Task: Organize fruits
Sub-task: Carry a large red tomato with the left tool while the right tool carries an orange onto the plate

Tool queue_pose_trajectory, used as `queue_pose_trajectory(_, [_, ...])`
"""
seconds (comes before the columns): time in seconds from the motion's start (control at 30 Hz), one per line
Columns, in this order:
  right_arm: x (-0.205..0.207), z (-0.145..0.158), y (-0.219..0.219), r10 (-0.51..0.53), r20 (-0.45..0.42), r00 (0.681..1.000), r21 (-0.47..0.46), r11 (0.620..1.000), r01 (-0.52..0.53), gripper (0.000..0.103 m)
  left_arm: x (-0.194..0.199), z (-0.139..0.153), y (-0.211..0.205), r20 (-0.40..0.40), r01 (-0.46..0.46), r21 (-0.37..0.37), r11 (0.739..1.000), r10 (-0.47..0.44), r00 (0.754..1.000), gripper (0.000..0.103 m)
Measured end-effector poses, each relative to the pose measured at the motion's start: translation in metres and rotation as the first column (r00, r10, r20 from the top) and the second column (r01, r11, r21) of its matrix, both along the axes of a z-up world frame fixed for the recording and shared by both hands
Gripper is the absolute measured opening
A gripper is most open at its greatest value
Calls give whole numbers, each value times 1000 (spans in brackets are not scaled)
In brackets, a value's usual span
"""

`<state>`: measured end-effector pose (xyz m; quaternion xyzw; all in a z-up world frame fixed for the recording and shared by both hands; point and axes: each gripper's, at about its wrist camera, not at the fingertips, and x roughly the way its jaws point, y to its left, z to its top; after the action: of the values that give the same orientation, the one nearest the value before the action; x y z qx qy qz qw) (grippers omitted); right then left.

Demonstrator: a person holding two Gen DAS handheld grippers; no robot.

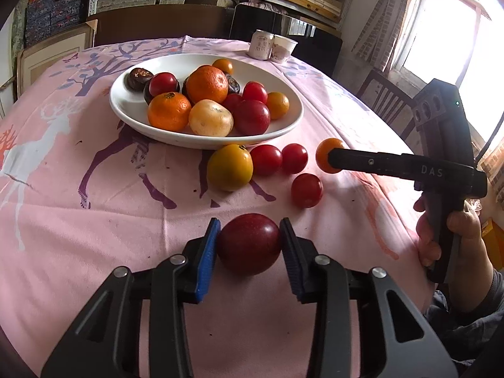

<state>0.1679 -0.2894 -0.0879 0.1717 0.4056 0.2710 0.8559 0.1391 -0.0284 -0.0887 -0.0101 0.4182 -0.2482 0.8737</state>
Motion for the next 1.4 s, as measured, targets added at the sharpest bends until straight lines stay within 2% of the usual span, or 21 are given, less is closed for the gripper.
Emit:
queue_pose_trajectory(0.1, [0, 0, -1, -2, -4, 1000, 8, 1000, 2, 37, 0, -2, 0, -12, 8, 12, 1000, -8, 1000, 40])
queue_pose_trajectory(0.13, [1, -1, -1, -3, -7, 1000, 10, 1000, 3, 37, -1, -2, -1, -3, 2, 35, 999, -2, 1000, 49])
queue_pose_trajectory(0.2, [1, -1, -2, -4, -12, 1000, 12, 1000, 4, 37, -3, -3, -5, 19, -7, 99, 995, 5, 1000, 59])
queue_pose_trajectory(0.27, [1, -1, -2, -5, -13, 1000, 11, 1000, 5, 37, -4, -4, -7, 17, 5, 115, 993, -7, 1000, 59])
queue_pose_trajectory(0.37, [0, -1, -2, -8, -11, 1000, 10, 1000, 8, 37, -4, -4, -7, 10, 18, 100, 995, -19, 1000, 52])
queue_pose_trajectory(0.43, [1, -1, -3, -11, -10, 1000, 12, 1000, 11, 37, -8, -3, -9, 13, 41, 85, 996, -42, 999, 37])
queue_pose_trajectory(0.5, [0, -1, -4, -15, -8, 1000, 16, 1000, 15, 37, -13, -2, -13, 35, 43, 100, 994, -47, 998, 37])
queue_pose_trajectory(0.63, [-4, 4, -7, -14, 19, 1000, 40, 999, 13, 37, -13, 1, -3, 7, 33, 19, 999, -33, 999, 37])
queue_pose_trajectory(0.8, [-1, 11, -9, -17, 19, 1000, 87, 996, 16, 37, -4, 28, 15, 55, -7, -87, 996, 12, 998, 37])
queue_pose_trajectory(1.03, [45, 57, 10, -43, 72, 996, 39, 998, 40, 37, 57, 76, 9, 145, -40, -67, 997, 49, 988, 37])
queue_pose_trajectory(1.2, [98, 69, 24, -97, 67, 993, -2, 995, 98, 38, 128, 85, -5, 115, -79, -86, 993, 89, 989, 38])
queue_pose_trajectory(1.23, [106, 68, 27, -109, 74, 991, -25, 994, 111, 38, 140, 83, -8, 98, -93, -86, 992, 101, 990, 49])
queue_pose_trajectory(1.27, [112, 67, 29, -119, 79, 990, -50, 991, 123, 40, 149, 81, -8, 84, -109, -93, 990, 117, 990, 54])
queue_pose_trajectory(1.3, [115, 66, 29, -129, 80, 988, -64, 989, 134, 50, 154, 80, -7, 77, -122, -105, 987, 130, 989, 56])
queue_pose_trajectory(1.37, [112, 66, 22, -159, 88, 983, -42, 986, 164, 55, 153, 80, -2, 67, -136, -132, 982, 145, 987, 57])
queue_pose_trajectory(1.4, [107, 67, 18, -161, 94, 982, -27, 986, 165, 57, 147, 81, 2, 70, -137, -150, 979, 148, 986, 63])
